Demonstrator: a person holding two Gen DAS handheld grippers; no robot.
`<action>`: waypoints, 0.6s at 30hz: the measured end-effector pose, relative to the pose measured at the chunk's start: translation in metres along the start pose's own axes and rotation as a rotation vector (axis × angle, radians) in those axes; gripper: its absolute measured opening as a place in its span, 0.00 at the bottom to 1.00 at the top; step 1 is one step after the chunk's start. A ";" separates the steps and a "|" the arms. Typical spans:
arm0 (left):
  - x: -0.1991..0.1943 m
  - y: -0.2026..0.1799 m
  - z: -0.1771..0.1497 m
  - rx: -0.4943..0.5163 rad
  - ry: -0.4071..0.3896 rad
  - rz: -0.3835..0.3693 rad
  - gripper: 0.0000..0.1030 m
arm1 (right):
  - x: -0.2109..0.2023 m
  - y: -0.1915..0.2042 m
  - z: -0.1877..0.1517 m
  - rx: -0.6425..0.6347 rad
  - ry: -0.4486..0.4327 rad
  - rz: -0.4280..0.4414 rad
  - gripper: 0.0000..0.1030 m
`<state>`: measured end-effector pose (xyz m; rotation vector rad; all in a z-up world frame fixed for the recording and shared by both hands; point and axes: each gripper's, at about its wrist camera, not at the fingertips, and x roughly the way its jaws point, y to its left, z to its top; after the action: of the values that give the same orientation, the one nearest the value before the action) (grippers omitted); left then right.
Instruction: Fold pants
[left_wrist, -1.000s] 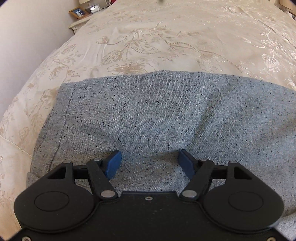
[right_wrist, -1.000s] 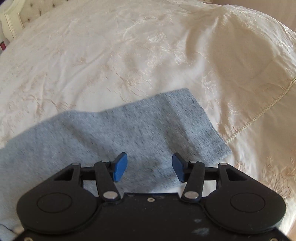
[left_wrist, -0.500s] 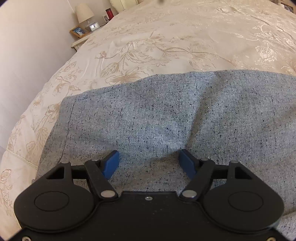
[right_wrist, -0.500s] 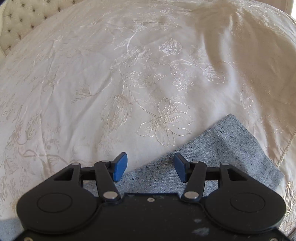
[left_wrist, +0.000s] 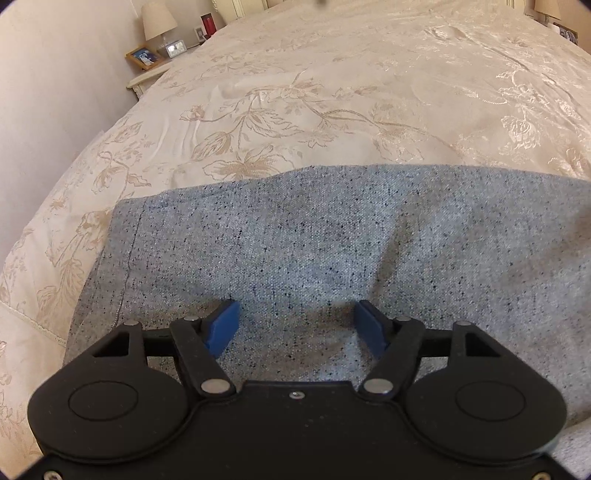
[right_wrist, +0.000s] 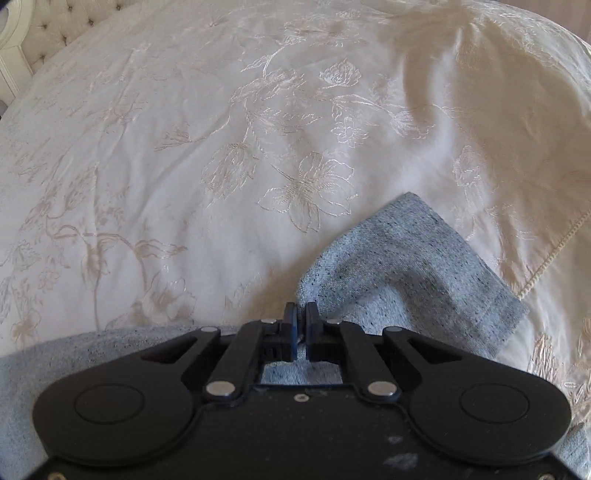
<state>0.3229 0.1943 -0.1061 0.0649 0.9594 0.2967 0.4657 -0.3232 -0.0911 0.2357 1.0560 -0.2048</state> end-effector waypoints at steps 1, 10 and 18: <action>-0.003 0.002 0.005 -0.006 -0.001 -0.018 0.66 | -0.005 -0.004 -0.004 0.010 -0.006 0.011 0.04; -0.028 -0.003 0.070 -0.035 -0.097 -0.038 0.65 | -0.052 -0.013 -0.048 0.002 -0.060 0.074 0.04; -0.023 -0.031 0.088 -0.029 -0.028 -0.125 0.65 | -0.082 -0.028 -0.090 -0.011 -0.095 0.130 0.04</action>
<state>0.3892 0.1653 -0.0430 -0.0169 0.9267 0.1941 0.3437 -0.3194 -0.0638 0.2811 0.9437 -0.0922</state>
